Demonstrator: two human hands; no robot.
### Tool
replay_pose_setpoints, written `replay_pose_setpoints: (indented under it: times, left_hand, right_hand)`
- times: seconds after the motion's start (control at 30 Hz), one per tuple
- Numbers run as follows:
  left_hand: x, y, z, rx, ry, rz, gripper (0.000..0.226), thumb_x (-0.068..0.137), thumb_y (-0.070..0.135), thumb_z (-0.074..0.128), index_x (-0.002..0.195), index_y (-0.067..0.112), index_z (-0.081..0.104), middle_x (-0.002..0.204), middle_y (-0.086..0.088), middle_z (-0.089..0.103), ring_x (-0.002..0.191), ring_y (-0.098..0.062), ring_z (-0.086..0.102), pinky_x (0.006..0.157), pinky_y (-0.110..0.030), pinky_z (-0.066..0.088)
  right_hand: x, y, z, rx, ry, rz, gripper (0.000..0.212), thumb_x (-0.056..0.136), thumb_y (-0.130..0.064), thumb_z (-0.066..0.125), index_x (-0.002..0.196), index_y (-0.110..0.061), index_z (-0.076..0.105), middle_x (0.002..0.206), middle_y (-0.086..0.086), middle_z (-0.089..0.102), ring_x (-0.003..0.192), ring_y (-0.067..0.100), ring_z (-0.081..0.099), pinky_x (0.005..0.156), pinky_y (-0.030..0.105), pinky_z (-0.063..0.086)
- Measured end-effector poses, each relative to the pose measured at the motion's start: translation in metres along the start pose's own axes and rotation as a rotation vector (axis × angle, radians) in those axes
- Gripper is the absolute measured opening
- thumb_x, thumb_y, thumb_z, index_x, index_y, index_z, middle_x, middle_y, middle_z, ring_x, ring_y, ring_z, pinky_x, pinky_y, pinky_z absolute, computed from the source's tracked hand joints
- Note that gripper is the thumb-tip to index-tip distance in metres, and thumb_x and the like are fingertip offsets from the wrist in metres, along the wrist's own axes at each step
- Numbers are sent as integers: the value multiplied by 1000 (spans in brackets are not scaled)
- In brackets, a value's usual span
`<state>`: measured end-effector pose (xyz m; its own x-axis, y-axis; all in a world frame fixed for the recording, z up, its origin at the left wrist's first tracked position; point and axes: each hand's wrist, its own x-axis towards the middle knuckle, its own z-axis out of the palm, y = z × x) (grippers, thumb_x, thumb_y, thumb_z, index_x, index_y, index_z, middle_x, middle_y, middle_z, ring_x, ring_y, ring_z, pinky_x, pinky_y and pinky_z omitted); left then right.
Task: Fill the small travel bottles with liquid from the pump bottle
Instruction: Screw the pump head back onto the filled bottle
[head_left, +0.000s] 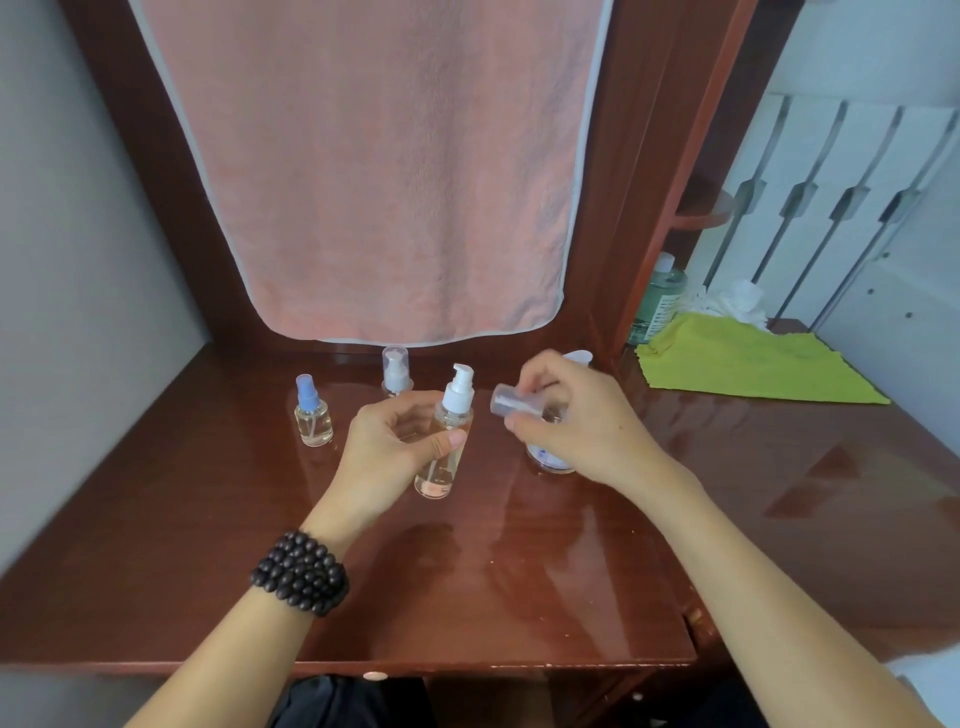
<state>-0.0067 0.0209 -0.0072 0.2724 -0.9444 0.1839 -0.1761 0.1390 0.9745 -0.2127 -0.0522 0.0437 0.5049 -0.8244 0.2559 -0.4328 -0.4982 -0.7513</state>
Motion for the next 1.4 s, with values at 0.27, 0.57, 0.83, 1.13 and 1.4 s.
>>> replay_pose_setpoints:
  times: [0.27, 0.57, 0.83, 1.13, 1.4]
  left_hand:
    - [-2, 3, 20, -4, -69, -9, 35, 77, 4, 84, 108, 18, 75, 104, 5, 78, 101, -13, 73, 95, -30, 56]
    - [-1, 11, 30, -14, -130, 39, 35, 77, 4, 83, 108, 19, 75, 104, 5, 78, 103, -12, 73, 97, -28, 54]
    - [1, 14, 35, -22, -137, 88, 33, 79, 5, 82, 108, 20, 75, 105, 5, 78, 104, -14, 73, 98, -30, 53]
    - [1, 3, 34, 6, -87, 124, 37, 82, -1, 78, 109, 23, 75, 104, 5, 79, 102, -14, 74, 98, -32, 55]
    - [2, -8, 31, 8, -81, 104, 34, 83, 0, 78, 113, 16, 75, 105, 1, 79, 103, -18, 74, 99, -40, 55]
  right_hand:
    - [9, -17, -6, 368, 51, -81, 31, 106, -28, 47, 125, -48, 59, 116, 23, 59, 96, 32, 56, 81, 26, 44]
    - [1, -7, -8, 324, 143, -143, 20, 100, -17, 61, 120, -21, 59, 106, -5, 71, 102, 10, 66, 89, 40, 48]
    - [0, 1, -2, 308, 92, -138, 20, 94, -11, 68, 112, -19, 66, 104, -10, 73, 104, 4, 66, 86, 27, 47]
    - [-2, 11, 18, 343, 159, -113, 17, 92, -6, 70, 105, -18, 69, 106, -10, 73, 102, 2, 68, 89, 25, 52]
    - [-2, 10, 28, 284, 170, -112, 17, 93, -8, 68, 105, -20, 67, 106, -14, 72, 95, -6, 66, 79, 7, 43]
